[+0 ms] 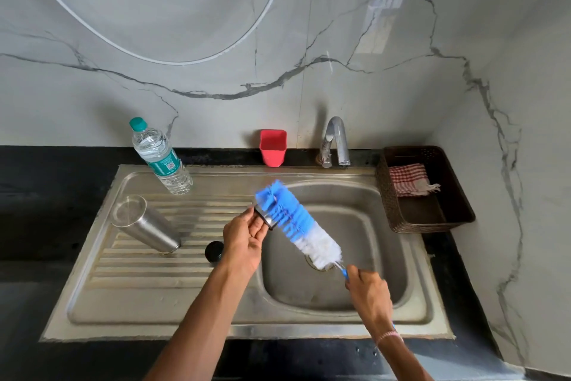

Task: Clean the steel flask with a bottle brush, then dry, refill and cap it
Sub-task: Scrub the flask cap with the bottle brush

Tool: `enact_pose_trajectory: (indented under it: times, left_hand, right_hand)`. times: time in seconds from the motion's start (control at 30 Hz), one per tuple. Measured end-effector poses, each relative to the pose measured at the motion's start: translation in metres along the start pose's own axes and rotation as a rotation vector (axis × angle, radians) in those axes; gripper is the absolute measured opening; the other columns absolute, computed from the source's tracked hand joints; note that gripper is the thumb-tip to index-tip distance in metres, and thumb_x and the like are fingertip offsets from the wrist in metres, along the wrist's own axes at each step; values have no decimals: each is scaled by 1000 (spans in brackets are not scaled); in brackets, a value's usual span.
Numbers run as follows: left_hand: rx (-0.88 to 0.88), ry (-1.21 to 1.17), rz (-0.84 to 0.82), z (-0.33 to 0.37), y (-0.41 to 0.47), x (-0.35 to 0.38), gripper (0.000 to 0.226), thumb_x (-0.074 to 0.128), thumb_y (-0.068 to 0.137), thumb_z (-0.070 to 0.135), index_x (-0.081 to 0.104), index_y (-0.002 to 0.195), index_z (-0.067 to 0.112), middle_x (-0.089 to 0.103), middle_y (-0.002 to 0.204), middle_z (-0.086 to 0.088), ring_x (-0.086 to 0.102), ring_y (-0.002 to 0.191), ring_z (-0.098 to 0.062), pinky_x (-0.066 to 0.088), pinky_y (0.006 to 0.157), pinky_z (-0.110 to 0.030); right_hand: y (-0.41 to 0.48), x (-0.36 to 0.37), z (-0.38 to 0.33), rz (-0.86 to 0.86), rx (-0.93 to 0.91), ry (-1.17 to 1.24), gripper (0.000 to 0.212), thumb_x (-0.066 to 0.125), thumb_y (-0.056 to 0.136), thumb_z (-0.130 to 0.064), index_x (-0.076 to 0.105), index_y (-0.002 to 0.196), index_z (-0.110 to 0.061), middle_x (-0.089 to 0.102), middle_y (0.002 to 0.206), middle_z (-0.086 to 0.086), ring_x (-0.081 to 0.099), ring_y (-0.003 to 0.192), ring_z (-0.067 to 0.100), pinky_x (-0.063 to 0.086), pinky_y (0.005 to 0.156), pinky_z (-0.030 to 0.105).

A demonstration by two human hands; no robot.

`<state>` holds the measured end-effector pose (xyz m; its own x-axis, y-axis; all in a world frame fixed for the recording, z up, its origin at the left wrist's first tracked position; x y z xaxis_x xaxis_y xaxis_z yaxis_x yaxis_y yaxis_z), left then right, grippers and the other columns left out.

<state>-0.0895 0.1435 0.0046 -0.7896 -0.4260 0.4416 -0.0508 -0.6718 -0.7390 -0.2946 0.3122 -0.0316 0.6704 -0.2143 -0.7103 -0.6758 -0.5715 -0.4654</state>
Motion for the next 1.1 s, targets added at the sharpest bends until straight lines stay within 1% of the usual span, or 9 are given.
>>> enact_pose_trajectory:
  times: [0.07, 0.17, 0.3, 0.43, 0.6, 0.73, 0.87, 1.0, 1.1]
  left_hand:
    - [-20, -23, 40, 2, 3, -6, 14, 55, 104, 5, 67, 97, 5, 74, 95, -11, 74, 82, -15, 59, 76, -29]
    - [-44, -7, 62, -7, 1, -5, 17, 54, 105, 4, 66, 94, 5, 73, 92, -11, 75, 72, -13, 60, 68, -27]
    - [-89, -17, 63, -24, -7, 4, 17, 53, 105, 3, 64, 92, 5, 70, 92, -11, 69, 82, -16, 51, 91, -35]
    - [-100, -68, 79, -14, -8, 6, 18, 55, 104, 3, 62, 89, 5, 73, 78, -9, 69, 76, -14, 53, 98, -35]
    - [-82, -85, 72, -3, -7, -1, 16, 57, 103, 2, 62, 88, 5, 74, 67, -7, 73, 63, -12, 63, 78, -31]
    - [-119, -19, 6, -21, -14, 3, 14, 56, 103, 2, 67, 94, 5, 77, 72, -7, 76, 62, -12, 62, 73, -30]
    - [-119, -29, 9, -30, -18, 8, 15, 54, 104, 2, 66, 95, 6, 77, 69, -5, 75, 60, -11, 59, 86, -33]
    - [-80, -74, 6, -13, -13, 3, 15, 55, 104, 2, 67, 96, 4, 78, 74, -8, 77, 65, -13, 59, 74, -30]
    - [-48, -45, -2, -7, -11, -3, 14, 57, 103, 3, 68, 94, 5, 78, 75, -7, 77, 66, -14, 59, 84, -33]
  right_hand:
    - [-5, -3, 15, 0, -16, -20, 41, 53, 91, -26, 48, 51, -16, 40, 48, 0, 31, 54, 22, 40, 60, 40]
    - [1, -5, 6, 14, -26, -44, 40, 52, 92, -27, 50, 56, -10, 48, 53, 5, 37, 55, 25, 40, 61, 38]
    - [20, -2, -28, 63, -63, -49, 40, 49, 93, -36, 68, 75, -7, 61, 70, 16, 49, 70, 38, 42, 66, 36]
    - [31, 4, -13, 73, -98, -41, 33, 52, 93, -31, 65, 74, -7, 67, 79, 20, 44, 71, 37, 42, 68, 40]
    - [28, 6, 34, 21, -89, -60, 35, 60, 92, -22, 48, 59, -28, 54, 60, 11, 34, 61, 31, 43, 59, 40]
    - [27, -3, -1, 71, -84, 1, 34, 55, 93, -27, 61, 65, -9, 64, 70, 17, 49, 70, 44, 42, 66, 38]
    - [28, -1, -28, 95, -186, -66, 24, 53, 96, -21, 61, 79, -7, 72, 81, 15, 62, 81, 47, 40, 62, 34]
    - [27, -1, 5, 73, -118, -55, 37, 56, 94, -21, 48, 59, -11, 63, 67, 14, 44, 67, 42, 38, 62, 39]
    - [19, -5, 34, 29, -73, -44, 39, 59, 91, -19, 45, 55, -20, 48, 57, 6, 30, 67, 32, 47, 65, 47]
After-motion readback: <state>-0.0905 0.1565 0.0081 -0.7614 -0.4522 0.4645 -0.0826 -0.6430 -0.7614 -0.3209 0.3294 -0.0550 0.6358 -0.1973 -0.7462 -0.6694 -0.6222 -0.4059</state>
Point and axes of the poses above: each hand's wrist, its own y-axis towards the middle knuckle, its own x-axis out of the palm, z = x × y, the point moved 4 cm from there along y, towards the middle knuckle
